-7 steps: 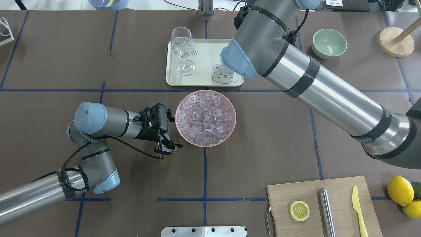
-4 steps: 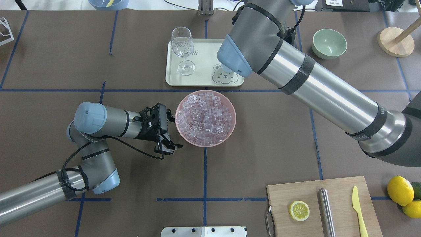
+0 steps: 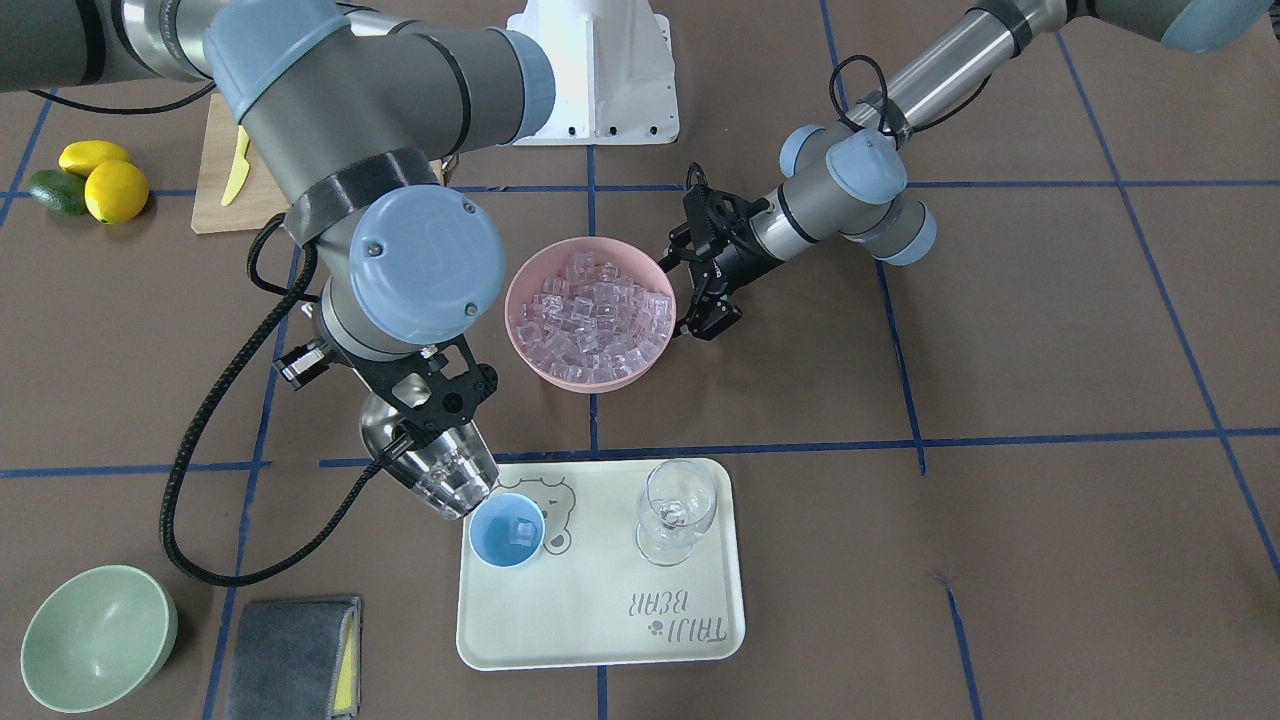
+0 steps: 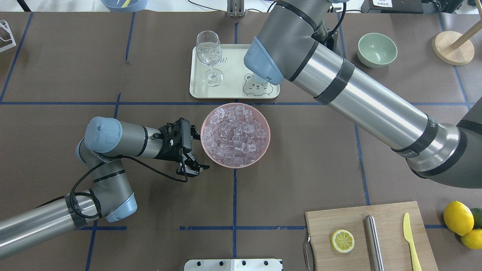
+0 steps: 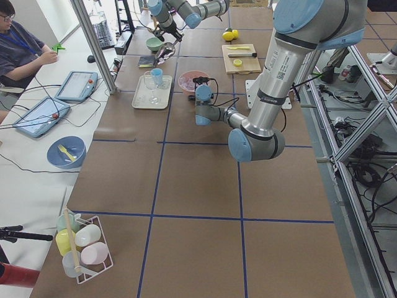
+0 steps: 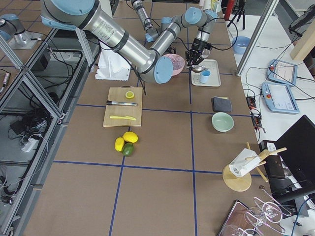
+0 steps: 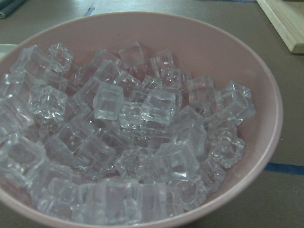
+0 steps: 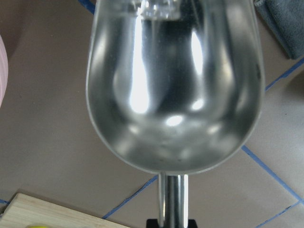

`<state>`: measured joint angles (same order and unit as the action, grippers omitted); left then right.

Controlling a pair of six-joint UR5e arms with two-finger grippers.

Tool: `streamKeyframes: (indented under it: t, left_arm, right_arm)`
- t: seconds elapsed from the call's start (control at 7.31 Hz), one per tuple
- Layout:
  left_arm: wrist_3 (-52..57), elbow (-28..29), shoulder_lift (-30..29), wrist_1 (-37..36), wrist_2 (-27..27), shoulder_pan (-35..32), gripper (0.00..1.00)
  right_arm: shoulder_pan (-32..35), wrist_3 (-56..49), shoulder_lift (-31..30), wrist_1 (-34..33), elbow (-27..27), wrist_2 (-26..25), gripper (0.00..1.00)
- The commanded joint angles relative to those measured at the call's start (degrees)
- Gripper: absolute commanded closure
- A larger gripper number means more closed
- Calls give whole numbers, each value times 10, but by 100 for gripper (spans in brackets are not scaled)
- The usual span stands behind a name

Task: Put ice in cup with scoop
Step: 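Tilt the scoop with the right gripper to pour ice into the blue cup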

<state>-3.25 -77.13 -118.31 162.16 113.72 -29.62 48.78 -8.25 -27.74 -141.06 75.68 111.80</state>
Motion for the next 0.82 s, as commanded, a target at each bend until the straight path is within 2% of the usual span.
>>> streamKeyframes:
  t: [0.0,0.68]
  left_arm:
    - [0,0,0,1,0,0,0]
    - [0,0,0,1,0,0,0]
  right_arm:
    - [0,-6,4,-1,-6,-2,100]
    - [1,-7,4,0,-2,-1,100]
